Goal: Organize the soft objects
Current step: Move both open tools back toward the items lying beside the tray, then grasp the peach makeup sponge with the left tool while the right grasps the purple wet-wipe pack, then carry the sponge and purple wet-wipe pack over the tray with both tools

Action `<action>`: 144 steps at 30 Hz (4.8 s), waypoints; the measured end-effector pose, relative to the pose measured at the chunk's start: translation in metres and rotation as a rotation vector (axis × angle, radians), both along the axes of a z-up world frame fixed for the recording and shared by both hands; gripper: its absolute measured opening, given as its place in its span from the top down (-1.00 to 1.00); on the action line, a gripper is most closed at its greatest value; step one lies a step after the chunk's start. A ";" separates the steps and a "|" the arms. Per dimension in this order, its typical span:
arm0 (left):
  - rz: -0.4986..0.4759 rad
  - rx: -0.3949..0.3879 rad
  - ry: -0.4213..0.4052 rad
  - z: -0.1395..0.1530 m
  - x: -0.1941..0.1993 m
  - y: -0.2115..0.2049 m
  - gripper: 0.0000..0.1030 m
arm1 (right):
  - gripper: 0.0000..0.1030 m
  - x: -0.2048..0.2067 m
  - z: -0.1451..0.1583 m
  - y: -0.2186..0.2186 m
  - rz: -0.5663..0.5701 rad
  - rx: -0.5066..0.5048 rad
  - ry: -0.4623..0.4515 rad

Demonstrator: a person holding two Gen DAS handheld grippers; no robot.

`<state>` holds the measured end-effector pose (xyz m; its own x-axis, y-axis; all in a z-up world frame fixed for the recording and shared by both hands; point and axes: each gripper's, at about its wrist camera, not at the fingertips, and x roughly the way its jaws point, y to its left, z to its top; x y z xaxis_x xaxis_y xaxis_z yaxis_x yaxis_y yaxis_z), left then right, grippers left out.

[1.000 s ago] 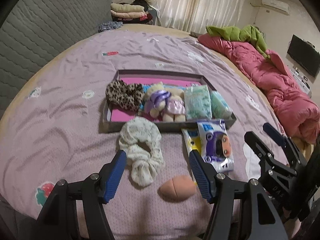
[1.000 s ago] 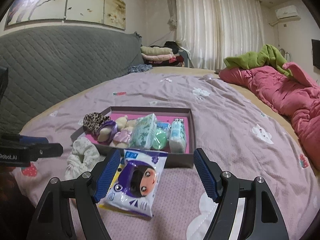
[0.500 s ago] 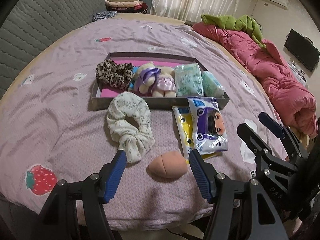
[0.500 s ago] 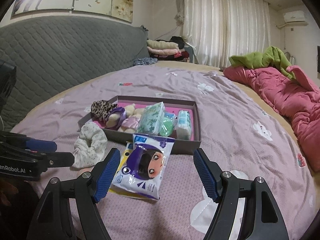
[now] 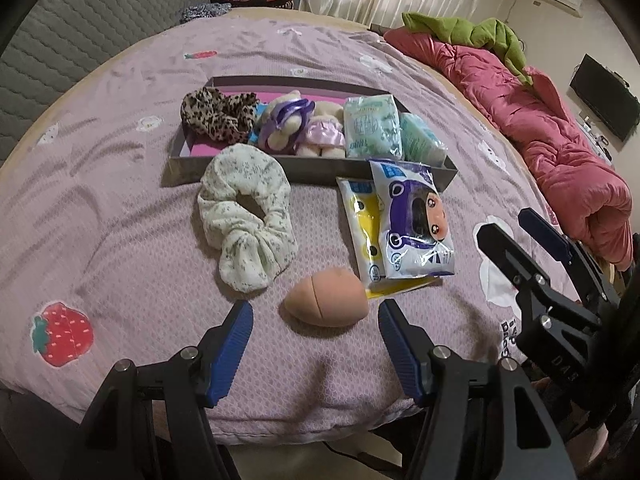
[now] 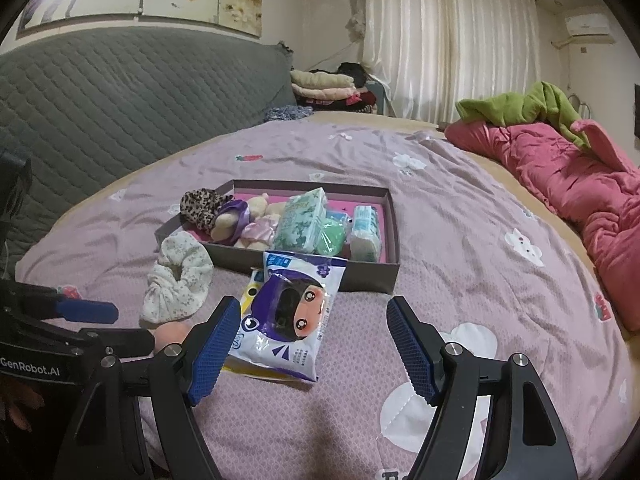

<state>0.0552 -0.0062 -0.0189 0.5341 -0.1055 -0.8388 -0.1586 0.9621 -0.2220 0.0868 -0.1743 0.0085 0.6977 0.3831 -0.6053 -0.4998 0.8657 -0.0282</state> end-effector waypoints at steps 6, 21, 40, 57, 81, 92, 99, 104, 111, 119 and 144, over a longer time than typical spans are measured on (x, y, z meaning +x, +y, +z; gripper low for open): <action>0.004 -0.027 0.018 -0.008 0.004 -0.002 -0.26 | -0.49 0.003 -0.003 -0.002 -0.007 0.004 0.008; 0.050 -0.103 0.076 -0.032 0.022 -0.003 -0.26 | -0.49 0.019 -0.015 -0.001 -0.007 0.013 0.041; 0.055 -0.095 0.088 -0.047 0.033 0.001 -0.26 | -0.49 0.066 -0.050 0.041 0.027 0.023 0.144; 0.054 -0.078 0.095 -0.046 0.043 0.000 -0.05 | -0.23 0.085 -0.059 0.041 0.037 0.079 0.221; 0.020 -0.051 -0.041 0.006 0.022 -0.003 0.01 | -0.10 0.056 -0.012 0.017 0.067 0.153 0.081; 0.080 0.010 -0.128 0.030 0.027 0.026 0.01 | -0.10 0.053 0.003 0.030 0.100 0.136 -0.012; 0.131 0.034 -0.159 0.035 0.036 0.051 0.01 | -0.10 0.060 0.009 0.039 0.104 0.140 -0.039; 0.146 0.047 -0.182 0.038 0.047 0.066 0.01 | -0.10 0.069 0.012 0.045 0.081 0.142 -0.059; 0.165 0.056 -0.206 0.041 0.063 0.076 0.01 | -0.10 0.081 0.013 0.064 0.074 0.134 -0.092; 0.190 0.087 -0.223 0.043 0.078 0.083 0.01 | -0.10 0.093 0.015 0.082 0.096 0.134 -0.144; 0.196 0.162 -0.172 0.032 0.119 0.092 0.01 | -0.10 0.123 0.010 0.096 0.134 0.103 -0.211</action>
<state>0.1744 0.0855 0.0130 0.6665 0.1411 -0.7321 -0.3180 0.9419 -0.1080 0.2099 -0.0787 0.0188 0.7434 0.5324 -0.4048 -0.6024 0.7960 -0.0593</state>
